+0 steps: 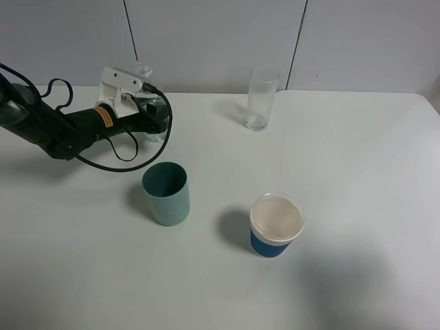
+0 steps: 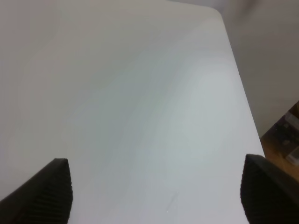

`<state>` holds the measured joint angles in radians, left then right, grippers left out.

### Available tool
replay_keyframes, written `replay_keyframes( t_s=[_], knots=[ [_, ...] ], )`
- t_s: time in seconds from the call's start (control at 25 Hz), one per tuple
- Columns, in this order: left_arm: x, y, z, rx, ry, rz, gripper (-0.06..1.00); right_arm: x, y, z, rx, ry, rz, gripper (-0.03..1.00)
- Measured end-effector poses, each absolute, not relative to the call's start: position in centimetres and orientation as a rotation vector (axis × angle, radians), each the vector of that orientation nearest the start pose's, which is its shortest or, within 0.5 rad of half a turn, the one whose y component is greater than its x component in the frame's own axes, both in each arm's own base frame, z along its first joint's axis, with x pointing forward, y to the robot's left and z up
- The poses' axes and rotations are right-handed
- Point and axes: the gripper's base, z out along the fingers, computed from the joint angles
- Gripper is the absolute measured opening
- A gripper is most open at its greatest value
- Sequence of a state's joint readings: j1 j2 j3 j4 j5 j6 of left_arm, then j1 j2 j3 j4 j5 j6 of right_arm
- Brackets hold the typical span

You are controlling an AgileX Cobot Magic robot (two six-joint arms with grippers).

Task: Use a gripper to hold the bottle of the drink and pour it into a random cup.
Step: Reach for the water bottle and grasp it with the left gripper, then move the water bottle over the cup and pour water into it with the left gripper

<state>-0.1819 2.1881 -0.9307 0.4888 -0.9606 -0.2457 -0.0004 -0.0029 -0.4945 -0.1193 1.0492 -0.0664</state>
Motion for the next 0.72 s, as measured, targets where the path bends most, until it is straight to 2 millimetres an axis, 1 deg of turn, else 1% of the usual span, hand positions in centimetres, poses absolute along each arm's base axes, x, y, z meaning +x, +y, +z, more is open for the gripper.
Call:
replay_keyframes(
  t_s=[0.28, 0.4, 0.56, 0.72],
  knots=[
    [38.0, -10.7, 8.6, 0.508, 1.775, -0.461, 0.5, -0.5, -0.9, 27.7, -0.063, 2.034, -0.185, 0.74],
    [37.9, -11.2, 8.8, 0.515, 1.777, -0.464, 0.5, -0.5, -0.9, 27.7, -0.063, 2.034, -0.185, 0.74],
    [37.7, -12.2, 9.8, 0.525, 1.781, -0.458, 0.5, -0.5, -0.9, 27.7, -0.063, 2.034, -0.185, 0.74],
    [37.7, -12.5, 11.6, 0.494, 1.762, -0.443, 0.5, -0.5, -0.9, 27.7, -0.063, 2.034, -0.185, 0.74]
  ],
)
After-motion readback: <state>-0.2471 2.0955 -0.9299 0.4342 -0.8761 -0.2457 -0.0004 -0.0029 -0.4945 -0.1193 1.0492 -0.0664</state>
